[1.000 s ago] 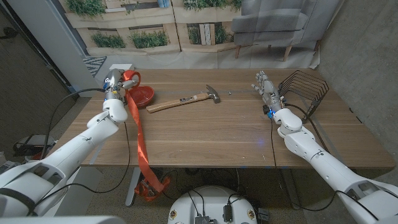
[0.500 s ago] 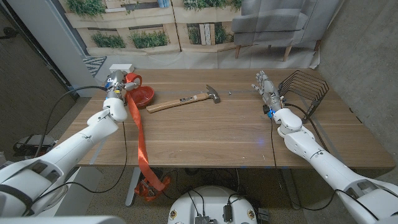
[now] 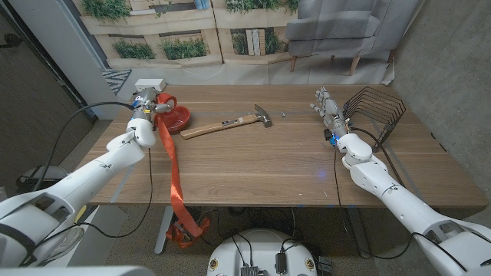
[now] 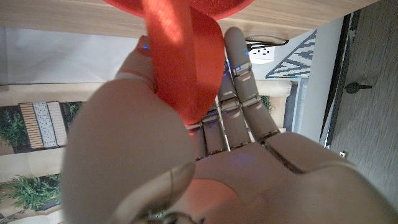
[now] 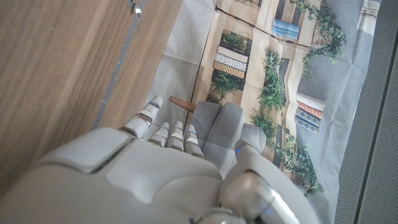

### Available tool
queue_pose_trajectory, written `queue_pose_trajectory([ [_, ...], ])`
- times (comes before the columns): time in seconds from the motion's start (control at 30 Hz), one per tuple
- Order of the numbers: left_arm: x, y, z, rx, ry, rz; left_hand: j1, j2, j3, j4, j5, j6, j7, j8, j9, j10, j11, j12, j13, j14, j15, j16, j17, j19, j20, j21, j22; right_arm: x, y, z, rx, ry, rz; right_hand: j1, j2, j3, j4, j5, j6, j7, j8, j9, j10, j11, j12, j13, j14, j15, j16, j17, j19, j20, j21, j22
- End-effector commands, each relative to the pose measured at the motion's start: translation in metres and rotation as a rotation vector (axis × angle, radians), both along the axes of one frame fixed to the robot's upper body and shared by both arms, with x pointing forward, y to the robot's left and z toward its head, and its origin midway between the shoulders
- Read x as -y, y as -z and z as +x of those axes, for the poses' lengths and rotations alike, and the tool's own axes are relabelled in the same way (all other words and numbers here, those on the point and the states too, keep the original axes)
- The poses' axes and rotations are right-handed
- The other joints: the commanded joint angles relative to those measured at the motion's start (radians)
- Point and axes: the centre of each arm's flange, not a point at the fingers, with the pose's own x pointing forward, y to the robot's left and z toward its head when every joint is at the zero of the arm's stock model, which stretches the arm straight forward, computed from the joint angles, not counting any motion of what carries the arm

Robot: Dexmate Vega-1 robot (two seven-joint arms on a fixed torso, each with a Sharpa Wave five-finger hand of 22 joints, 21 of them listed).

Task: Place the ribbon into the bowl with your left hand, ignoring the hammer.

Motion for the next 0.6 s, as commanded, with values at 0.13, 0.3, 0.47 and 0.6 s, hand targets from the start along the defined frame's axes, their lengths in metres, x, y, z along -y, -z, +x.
queue_pose_trajectory([
  [0.13, 0.001, 0.000, 0.002, -0.071, -0.020, 0.077, 0.025, 0.017, 0.075, 0.037, 0.006, 0.136, -0.034, 0.026, 0.060, 0.121, -0.111, -0.009, 0.090, 0.249, -0.273, 0.002, 0.399, -0.011, -0.060, 0.006, 0.002, -0.002, 0.002, 0.000, 0.001, -0.002, -0.002, -0.006, 0.003, 0.011, 0.000, -0.004, -0.002, 0.005, 0.002, 0.006, 0.006, -0.005, 0.003, 0.005, 0.007, -0.003, 0.004, 0.002, 0.008, -0.001, 0.004, 0.004],
  [0.3, 0.002, -0.001, 0.002, -0.086, -0.034, 0.113, 0.025, 0.016, 0.077, 0.037, 0.006, 0.137, -0.033, 0.024, 0.059, 0.120, -0.110, -0.011, 0.092, 0.248, -0.274, 0.000, 0.399, -0.012, -0.061, 0.007, 0.002, -0.002, 0.001, 0.000, 0.001, -0.003, 0.002, -0.006, 0.003, 0.012, 0.000, -0.004, -0.002, 0.004, 0.002, 0.006, 0.007, -0.005, 0.004, 0.005, 0.007, -0.002, 0.004, 0.002, 0.008, -0.001, 0.004, 0.004],
  [0.47, 0.007, -0.002, 0.002, -0.088, -0.062, 0.173, 0.024, 0.015, 0.078, 0.037, 0.006, 0.139, -0.034, 0.022, 0.058, 0.122, -0.110, -0.014, 0.091, 0.249, -0.273, 0.000, 0.401, -0.015, -0.060, 0.009, 0.002, -0.001, 0.002, 0.000, 0.000, -0.002, 0.003, -0.006, 0.003, 0.012, 0.000, -0.004, -0.003, 0.004, 0.002, 0.006, 0.006, -0.006, 0.003, 0.005, 0.007, -0.003, 0.004, 0.002, 0.008, -0.001, 0.004, 0.004],
  [0.6, 0.011, -0.002, 0.002, -0.087, -0.076, 0.219, 0.024, 0.013, 0.079, 0.037, 0.006, 0.139, -0.034, 0.020, 0.057, 0.122, -0.109, -0.016, 0.092, 0.249, -0.274, -0.001, 0.402, -0.015, -0.061, 0.010, 0.002, 0.000, 0.003, -0.001, -0.001, -0.001, 0.004, -0.006, 0.003, 0.012, 0.000, -0.004, -0.003, 0.004, 0.002, 0.006, 0.005, -0.006, 0.003, 0.005, 0.007, -0.003, 0.004, 0.002, 0.008, -0.001, 0.004, 0.004],
])
